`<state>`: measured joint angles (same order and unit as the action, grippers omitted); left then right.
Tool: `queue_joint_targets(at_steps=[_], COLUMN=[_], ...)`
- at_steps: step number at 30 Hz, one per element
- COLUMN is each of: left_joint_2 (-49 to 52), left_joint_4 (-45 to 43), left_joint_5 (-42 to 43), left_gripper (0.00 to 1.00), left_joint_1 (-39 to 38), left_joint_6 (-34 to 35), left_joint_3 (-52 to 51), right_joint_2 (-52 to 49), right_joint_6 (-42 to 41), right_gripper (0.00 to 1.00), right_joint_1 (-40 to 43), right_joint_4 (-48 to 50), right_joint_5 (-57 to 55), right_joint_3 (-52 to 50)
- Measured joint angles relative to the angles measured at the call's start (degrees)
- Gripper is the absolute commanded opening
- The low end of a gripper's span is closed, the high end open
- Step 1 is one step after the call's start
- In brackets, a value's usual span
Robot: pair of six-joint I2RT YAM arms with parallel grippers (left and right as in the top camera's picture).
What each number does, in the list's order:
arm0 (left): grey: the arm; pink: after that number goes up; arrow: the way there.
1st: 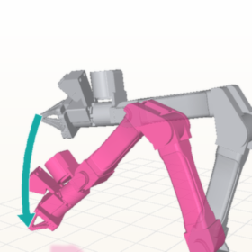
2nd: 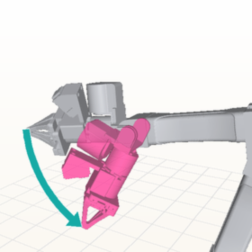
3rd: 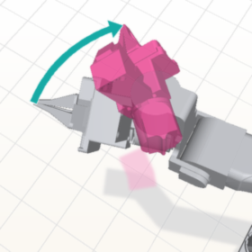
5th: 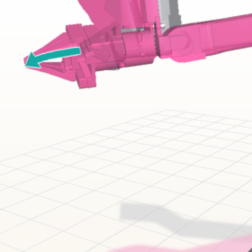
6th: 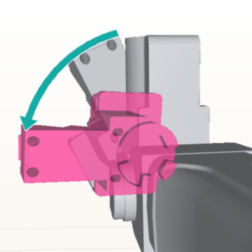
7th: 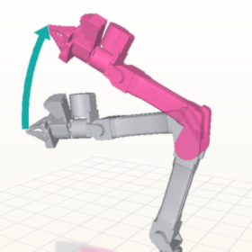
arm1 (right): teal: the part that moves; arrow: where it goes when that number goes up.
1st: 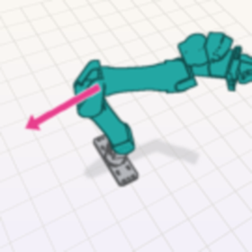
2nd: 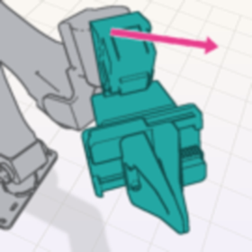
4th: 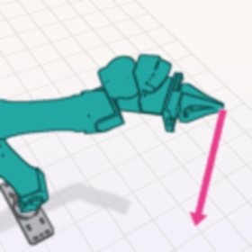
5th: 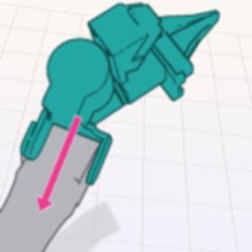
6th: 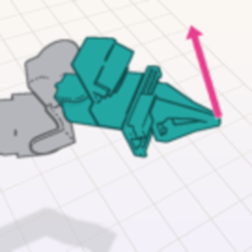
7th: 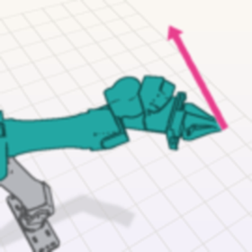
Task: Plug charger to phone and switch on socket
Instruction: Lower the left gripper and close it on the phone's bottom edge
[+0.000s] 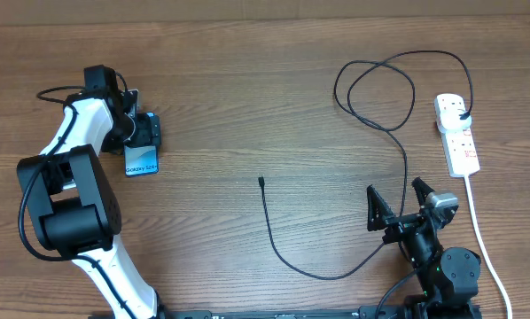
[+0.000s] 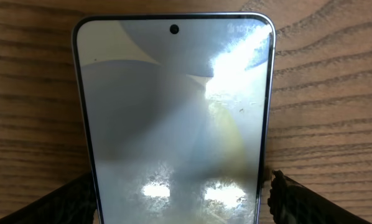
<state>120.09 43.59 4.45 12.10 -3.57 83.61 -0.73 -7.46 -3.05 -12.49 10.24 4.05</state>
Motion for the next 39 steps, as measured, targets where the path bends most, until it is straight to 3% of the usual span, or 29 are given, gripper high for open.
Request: queue_joint_targets(at_steps=[19,30,39], left_joint_2=[0.35,3.45,3.45], left_joint_4=[1.68,13.22,15.5], left_joint_5=[0.7,4.44,4.76], left_gripper=[0.81,0.76,0.77], left_joint_1=[0.0,-0.11,-2.71], left_joint_6=[2.25,3.67,3.85], left_joint_3=[0.96,12.59,17.79], right_joint_2=[0.0,0.0,0.0], right_joint_6=[0.0,0.0,0.0], right_gripper=[1.0,1.0,1.0], right_joint_1=[0.02,0.0,0.0], right_joint_4=[0.04,0.0,0.04], right_joint_5=[0.02,0.0,0.02], right_joint_3=[0.0,0.0,0.0])
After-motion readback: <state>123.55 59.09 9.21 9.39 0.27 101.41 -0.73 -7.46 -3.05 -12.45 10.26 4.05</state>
